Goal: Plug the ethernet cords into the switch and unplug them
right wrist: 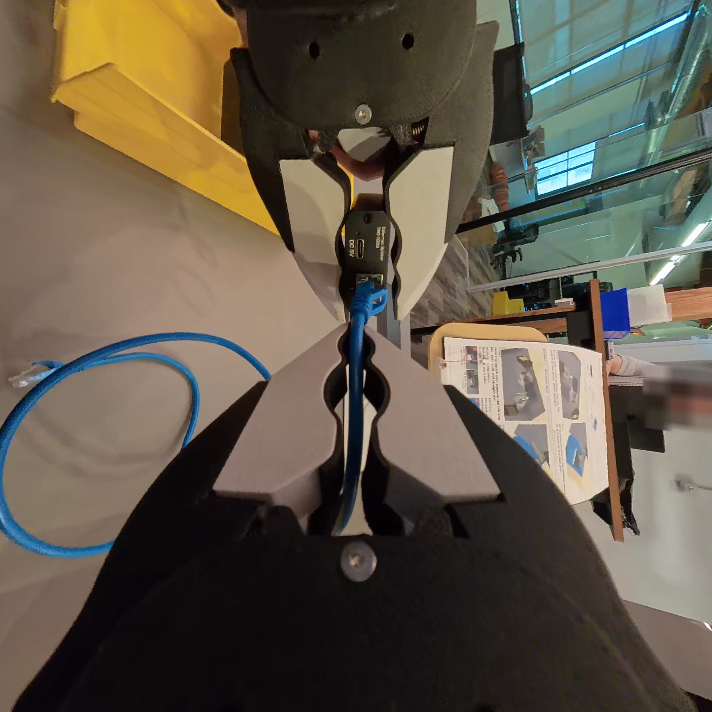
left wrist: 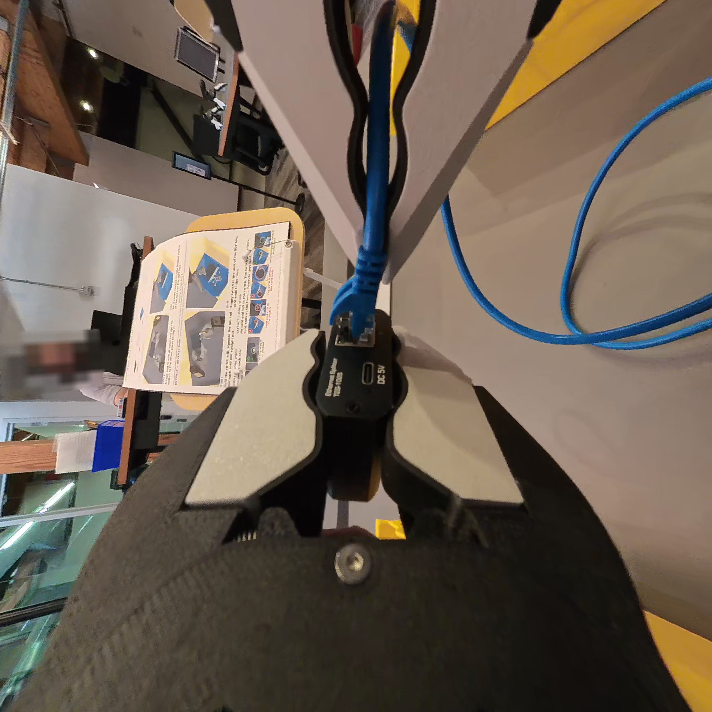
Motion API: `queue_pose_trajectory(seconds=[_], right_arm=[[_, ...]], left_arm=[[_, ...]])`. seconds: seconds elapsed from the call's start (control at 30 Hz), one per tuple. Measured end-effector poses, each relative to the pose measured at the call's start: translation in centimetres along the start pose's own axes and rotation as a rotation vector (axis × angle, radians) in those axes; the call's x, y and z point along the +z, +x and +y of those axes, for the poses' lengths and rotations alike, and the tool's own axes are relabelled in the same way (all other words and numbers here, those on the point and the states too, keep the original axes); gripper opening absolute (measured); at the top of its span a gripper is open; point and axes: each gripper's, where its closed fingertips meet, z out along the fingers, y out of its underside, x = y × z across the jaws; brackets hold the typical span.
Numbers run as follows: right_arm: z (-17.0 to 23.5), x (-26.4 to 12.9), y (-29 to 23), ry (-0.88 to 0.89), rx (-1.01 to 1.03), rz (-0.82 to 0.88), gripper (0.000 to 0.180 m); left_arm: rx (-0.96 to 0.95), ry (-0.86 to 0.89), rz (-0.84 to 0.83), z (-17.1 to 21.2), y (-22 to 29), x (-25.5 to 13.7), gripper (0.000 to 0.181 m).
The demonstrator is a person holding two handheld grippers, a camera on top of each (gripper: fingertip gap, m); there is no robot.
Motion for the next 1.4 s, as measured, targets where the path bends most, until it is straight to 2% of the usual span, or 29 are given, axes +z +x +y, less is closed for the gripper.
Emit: queue_pose_trajectory(seconds=[0.1,0.17,0.27,0.43,0.83,1.4], right_arm=[[-0.3,0.0,0.5,0.046,0.028,0.021,0.002],[-0.3,-0.4,1.0,0.077,0.070,0.035,0.012],[0.0,-1.2,2.0,0.114,0.127,0.061,0.015],[1.7,-1.7,2.7,0.126,0.218,0.091,0.008],[3.4,-1.0,2.2,0.146,0.308,0.089,0.008],[2.8,-0.9,2.5,0.262,0.375,0.061,0.013]], left_arm=[[0.012,-0.010,-0.037,0.2,-0.6,-0.3,0.029],[0.004,-0.025,-0.038,0.5,-0.7,-0.4,0.029],[-0.032,-0.060,-0.048,1.5,-1.2,-0.5,0.029],[-0.046,-0.166,-0.059,3.4,-1.8,-0.4,0.029],[-0.052,-0.433,-0.009,6.2,-1.4,0.4,0.029],[-0.019,-0.491,-0.024,6.3,-2.0,0.4,0.029]])
